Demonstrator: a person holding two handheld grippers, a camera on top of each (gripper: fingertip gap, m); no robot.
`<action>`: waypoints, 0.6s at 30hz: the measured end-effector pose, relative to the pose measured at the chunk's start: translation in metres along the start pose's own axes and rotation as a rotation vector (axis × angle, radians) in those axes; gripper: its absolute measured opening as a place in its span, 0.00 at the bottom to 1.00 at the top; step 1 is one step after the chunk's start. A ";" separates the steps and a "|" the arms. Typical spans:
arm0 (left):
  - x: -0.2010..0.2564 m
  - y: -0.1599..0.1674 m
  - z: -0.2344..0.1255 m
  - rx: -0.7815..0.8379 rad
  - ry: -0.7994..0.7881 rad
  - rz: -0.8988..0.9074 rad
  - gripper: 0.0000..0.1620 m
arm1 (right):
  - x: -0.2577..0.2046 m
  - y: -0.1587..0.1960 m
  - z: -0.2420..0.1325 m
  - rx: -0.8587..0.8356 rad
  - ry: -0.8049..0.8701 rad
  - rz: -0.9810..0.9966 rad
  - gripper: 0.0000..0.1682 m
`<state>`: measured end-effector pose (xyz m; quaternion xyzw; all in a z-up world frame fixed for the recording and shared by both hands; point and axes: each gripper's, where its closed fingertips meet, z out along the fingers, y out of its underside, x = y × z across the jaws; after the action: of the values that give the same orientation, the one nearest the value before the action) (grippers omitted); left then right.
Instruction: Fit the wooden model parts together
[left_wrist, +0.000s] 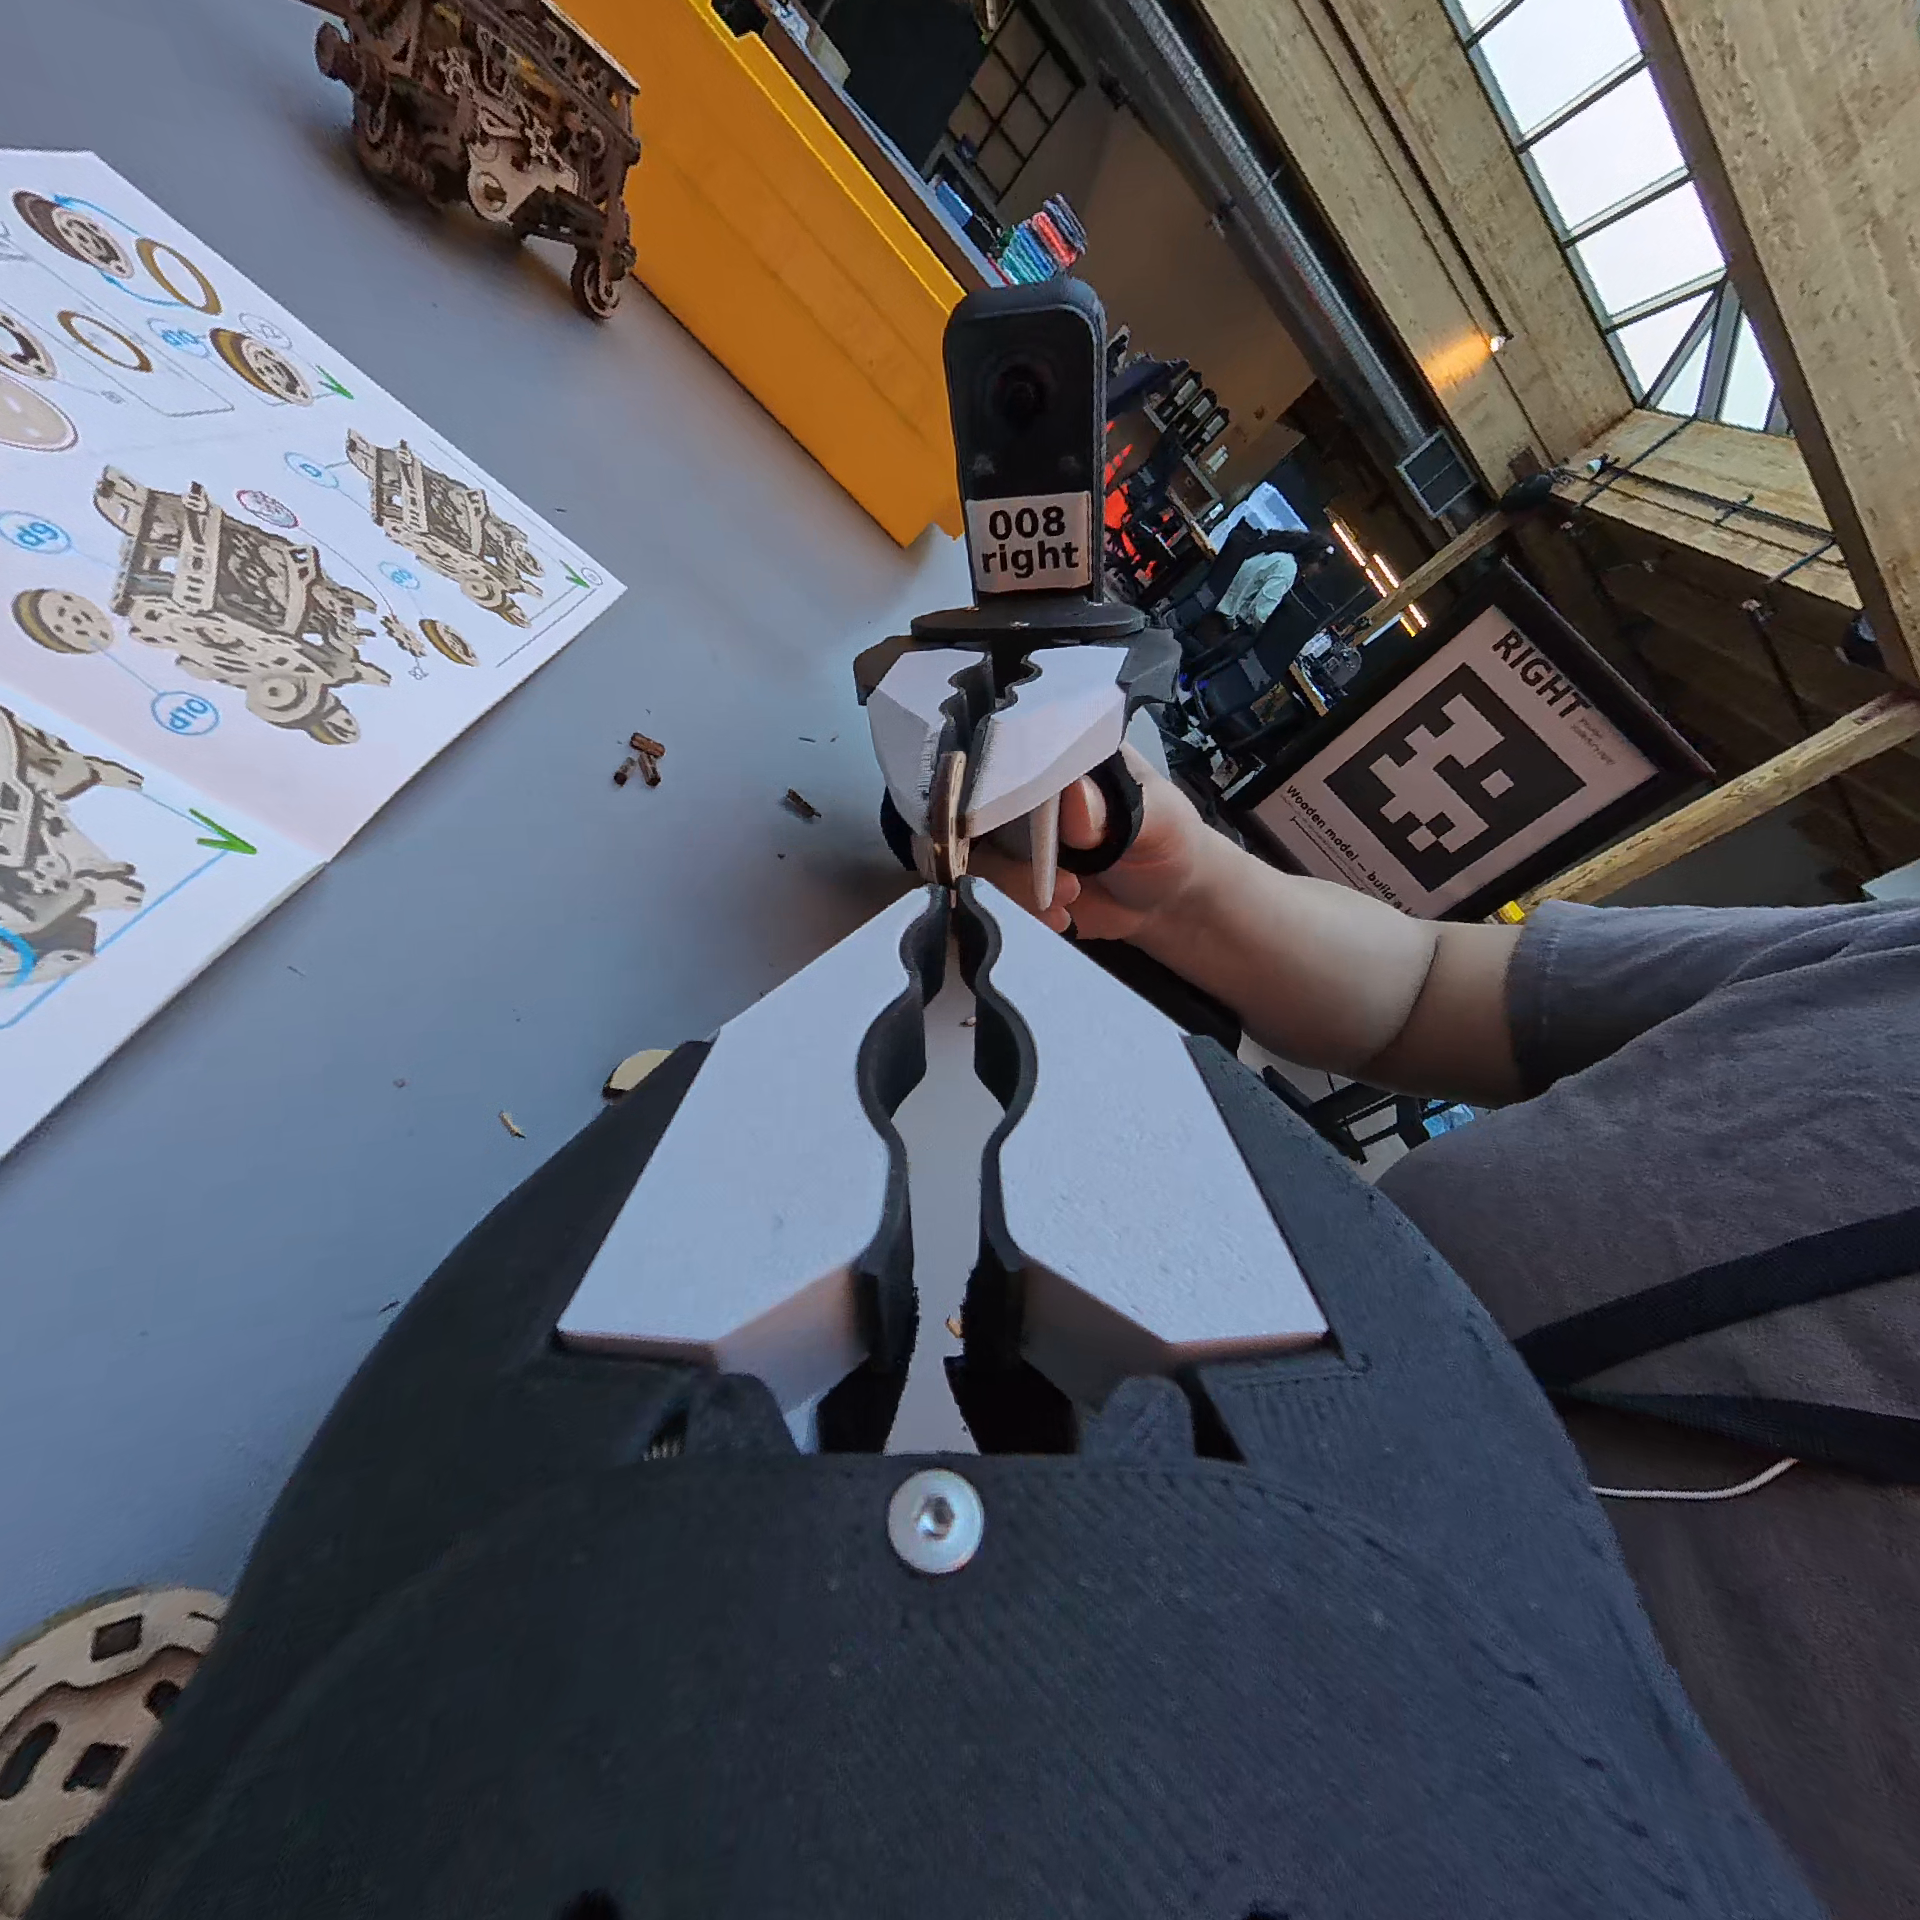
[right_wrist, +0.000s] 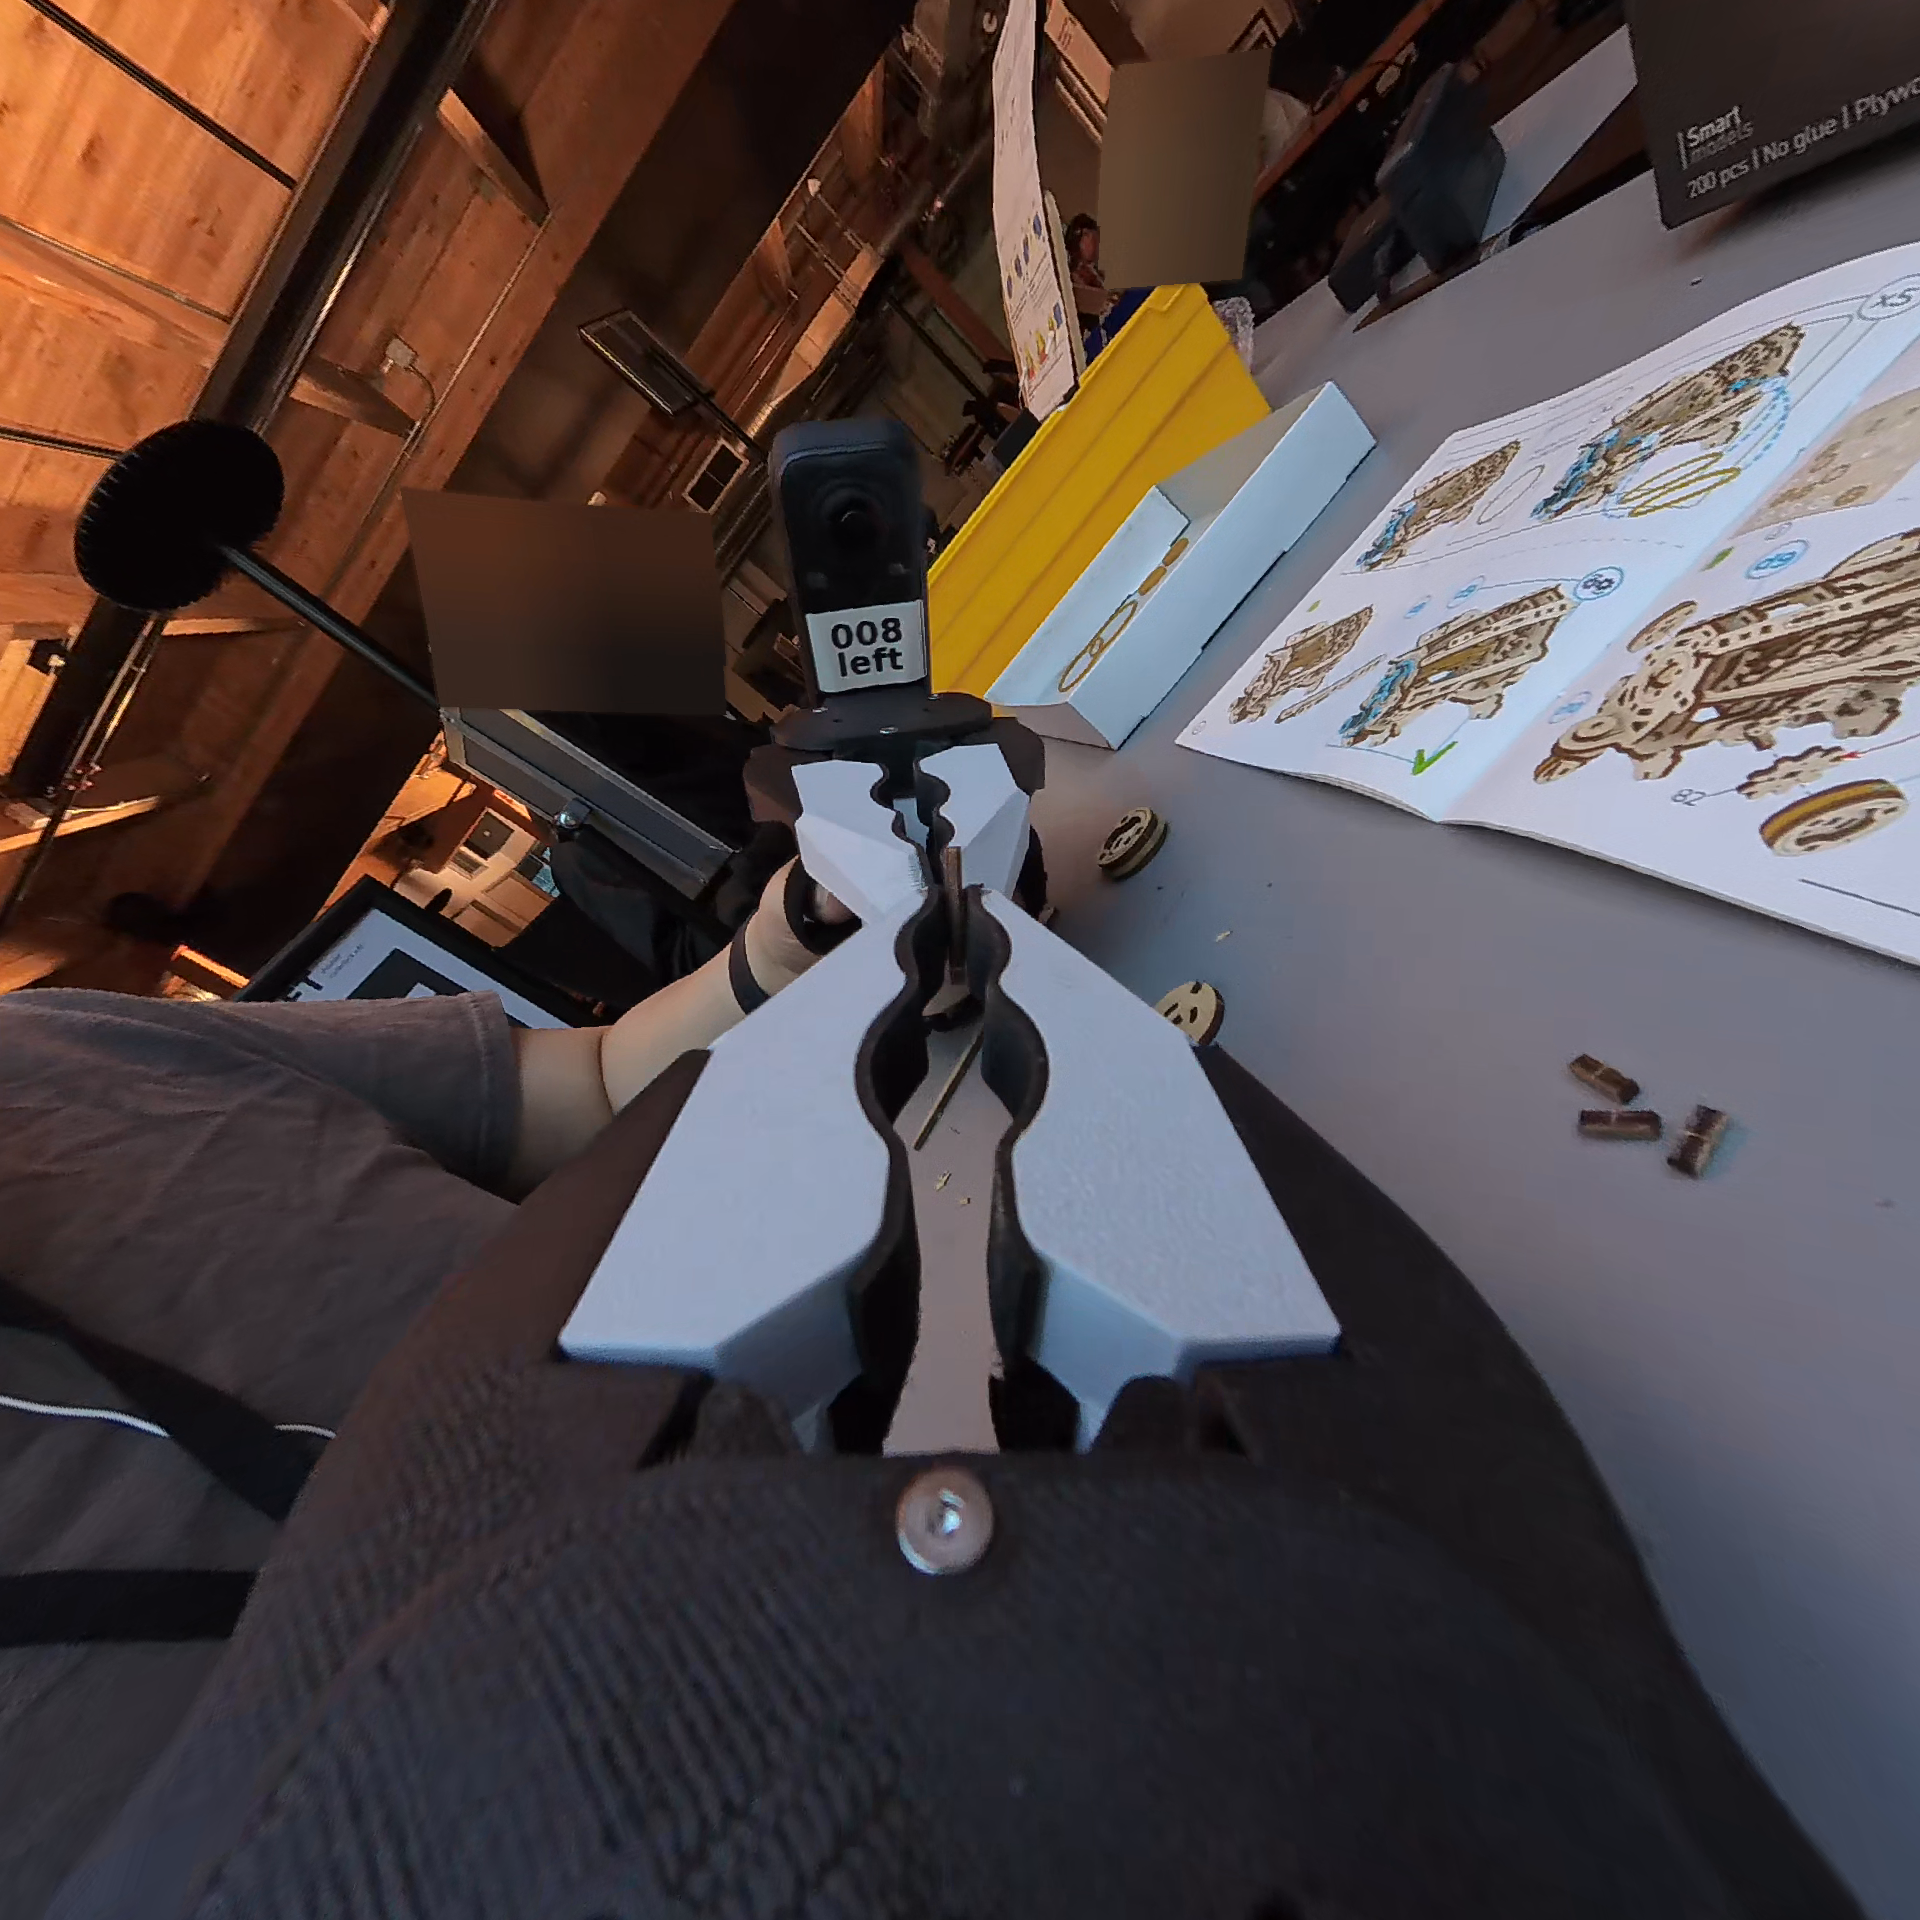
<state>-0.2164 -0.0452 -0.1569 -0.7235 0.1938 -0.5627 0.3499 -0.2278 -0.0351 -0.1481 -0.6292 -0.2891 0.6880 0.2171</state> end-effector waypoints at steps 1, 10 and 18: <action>0.001 0.000 0.000 0.003 0.010 -0.007 0.00 | -0.001 0.000 0.000 0.001 -0.008 0.002 0.00; 0.003 0.000 0.001 -0.006 -0.003 0.054 0.00 | -0.005 0.002 0.002 -0.009 -0.054 0.036 0.01; 0.003 0.004 -0.002 -0.028 0.020 -0.003 0.00 | -0.003 0.009 0.004 -0.067 -0.019 -0.006 0.01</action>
<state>-0.2170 -0.0500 -0.1575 -0.7228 0.2039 -0.5679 0.3368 -0.2312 -0.0444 -0.1522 -0.6286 -0.3161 0.6833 0.1953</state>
